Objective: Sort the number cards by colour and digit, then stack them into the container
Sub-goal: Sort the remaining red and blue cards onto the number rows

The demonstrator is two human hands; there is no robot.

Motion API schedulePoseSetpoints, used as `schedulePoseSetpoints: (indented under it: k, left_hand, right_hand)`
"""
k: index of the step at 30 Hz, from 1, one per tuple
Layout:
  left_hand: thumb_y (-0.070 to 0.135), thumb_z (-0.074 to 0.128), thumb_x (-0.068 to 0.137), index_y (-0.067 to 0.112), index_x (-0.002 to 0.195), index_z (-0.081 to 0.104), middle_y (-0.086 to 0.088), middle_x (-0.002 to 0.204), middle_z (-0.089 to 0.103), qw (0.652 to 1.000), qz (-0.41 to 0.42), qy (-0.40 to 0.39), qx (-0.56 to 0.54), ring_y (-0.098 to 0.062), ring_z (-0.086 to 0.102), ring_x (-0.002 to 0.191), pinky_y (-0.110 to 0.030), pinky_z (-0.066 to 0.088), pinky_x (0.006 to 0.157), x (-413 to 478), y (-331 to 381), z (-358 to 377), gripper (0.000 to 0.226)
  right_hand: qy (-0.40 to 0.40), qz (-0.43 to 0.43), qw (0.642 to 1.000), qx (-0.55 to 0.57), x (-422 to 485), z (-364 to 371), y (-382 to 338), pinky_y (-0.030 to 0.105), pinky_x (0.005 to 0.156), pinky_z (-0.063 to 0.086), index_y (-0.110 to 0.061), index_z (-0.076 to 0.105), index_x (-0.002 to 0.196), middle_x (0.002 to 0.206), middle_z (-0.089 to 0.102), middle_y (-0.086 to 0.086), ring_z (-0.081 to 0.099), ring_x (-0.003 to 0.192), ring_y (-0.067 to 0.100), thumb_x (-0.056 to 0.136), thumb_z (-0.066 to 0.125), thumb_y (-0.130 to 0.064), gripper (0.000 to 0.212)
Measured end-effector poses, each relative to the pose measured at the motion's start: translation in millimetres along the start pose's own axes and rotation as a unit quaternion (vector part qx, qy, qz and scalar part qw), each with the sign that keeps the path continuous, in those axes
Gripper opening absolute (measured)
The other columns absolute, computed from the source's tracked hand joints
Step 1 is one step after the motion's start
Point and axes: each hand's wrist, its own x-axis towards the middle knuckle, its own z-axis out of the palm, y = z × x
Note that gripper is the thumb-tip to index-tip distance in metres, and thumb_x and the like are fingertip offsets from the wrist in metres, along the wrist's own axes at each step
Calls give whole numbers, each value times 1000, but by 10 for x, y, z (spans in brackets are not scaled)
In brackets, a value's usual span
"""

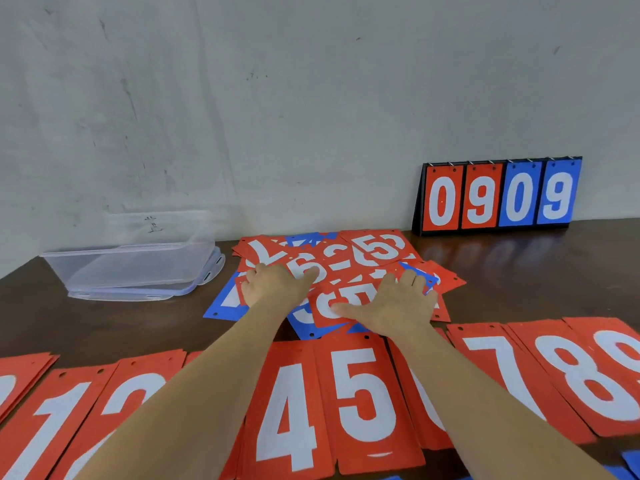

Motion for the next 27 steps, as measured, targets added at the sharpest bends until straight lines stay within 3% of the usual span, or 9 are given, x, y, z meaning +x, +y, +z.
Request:
schedulePoseSetpoints:
  k: [2,5,9,13,16,19,27]
  left_hand:
    - [80,37,81,18,131,56,-15,147,37,998,-2,-3,55,-36,29,138,-47,24,112,-3,64,46,82]
    - [74,41,85,24,141,45,-16,153,26,997,9,-28,68,-37,21,142,-49,18,114,-15,75,33,75]
    - [66,48,88,37,150,30,-12,157,19,992,61,-98,45,-37,14,144,-50,14,116,24,-66,-78,71]
    - [57,56,88,41,148,33,-7,156,26,990,85,-114,0,-34,19,143,-50,18,115,58,-171,-144,66]
    - [75,52,79,28,146,40,-10,152,33,996,58,-72,-6,-35,24,141,-49,19,114,1,-123,-95,82]
    - [87,44,72,22,146,38,-13,154,27,995,54,-57,61,-35,21,142,-51,18,114,-60,-36,-12,98]
    - [72,49,82,27,143,43,-12,149,35,995,67,-44,64,-33,29,139,-50,21,114,12,-74,-29,77]
  right_hand:
    - [-8,-5,1000,-4,16,-38,22,55,108,29,-12,41,138,146,30,20,26,136,41,59,63,-79,105]
    - [-31,4,999,1,11,-133,85,54,107,31,-10,40,137,145,31,20,27,136,40,70,70,-63,90]
    - [-57,-2,998,26,-2,-228,110,49,106,34,-12,38,138,146,27,16,23,138,36,68,71,-68,95]
    - [-54,8,998,31,-65,-345,155,43,104,36,-13,44,134,143,32,15,29,134,33,75,68,-64,82]
    - [-36,16,999,12,-128,-318,141,48,109,30,-13,49,132,147,30,15,26,137,35,65,58,-83,97]
    - [-35,-2,999,-39,-175,-267,138,51,113,26,-15,50,132,150,27,16,23,140,36,59,48,-92,106]
    - [-18,-23,997,-68,-194,-304,134,50,112,25,-22,58,125,148,34,14,26,139,35,71,52,-82,81]
